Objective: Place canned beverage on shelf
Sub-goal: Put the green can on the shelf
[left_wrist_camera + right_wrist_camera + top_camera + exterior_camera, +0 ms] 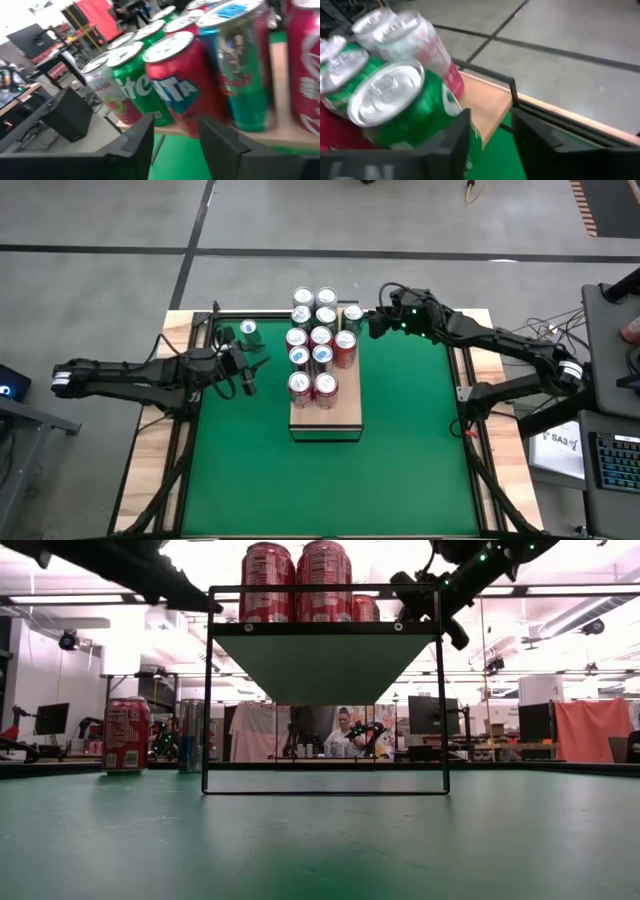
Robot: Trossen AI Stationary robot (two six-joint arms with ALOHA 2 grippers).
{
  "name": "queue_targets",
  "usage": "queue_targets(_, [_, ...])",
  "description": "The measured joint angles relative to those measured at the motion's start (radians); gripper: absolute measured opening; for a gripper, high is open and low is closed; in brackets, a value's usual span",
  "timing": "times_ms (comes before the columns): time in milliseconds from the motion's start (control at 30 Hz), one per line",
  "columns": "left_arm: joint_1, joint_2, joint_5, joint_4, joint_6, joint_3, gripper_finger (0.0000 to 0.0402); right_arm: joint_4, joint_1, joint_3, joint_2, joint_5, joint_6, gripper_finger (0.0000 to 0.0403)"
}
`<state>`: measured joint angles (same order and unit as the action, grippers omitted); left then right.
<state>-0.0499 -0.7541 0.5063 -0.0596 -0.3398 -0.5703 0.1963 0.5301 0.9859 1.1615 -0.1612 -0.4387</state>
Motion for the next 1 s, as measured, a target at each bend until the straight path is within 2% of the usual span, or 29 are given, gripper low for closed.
queue_targets(133, [-0.039,-0.026,-0.025,0.101,-0.002,0.046,0.0095,0.007,-0.001,0.025,0.002,0.000,0.000,0.0058])
queue_targets(267, [-0.058,-0.070,-0.027,0.182,-0.009,0.068,0.0060,0.008,-0.002,0.027,0.003,0.000,0.001,0.0015])
queue_targets(433, [-0.066,-0.125,-0.027,0.264,-0.035,0.081,0.0035,0.007,-0.007,0.026,0.021,0.000,-0.008,0.0013])
queue_targets(767, [-0.086,-0.185,-0.026,0.294,-0.036,0.075,0.0006,-0.005,-0.046,0.024,0.051,0.001,0.013,0.0013])
queue_targets(1000, [-0.088,-0.206,-0.025,0.311,-0.036,0.075,0.0000,-0.062,-0.075,0.024,0.052,0.001,0.044,0.0013])
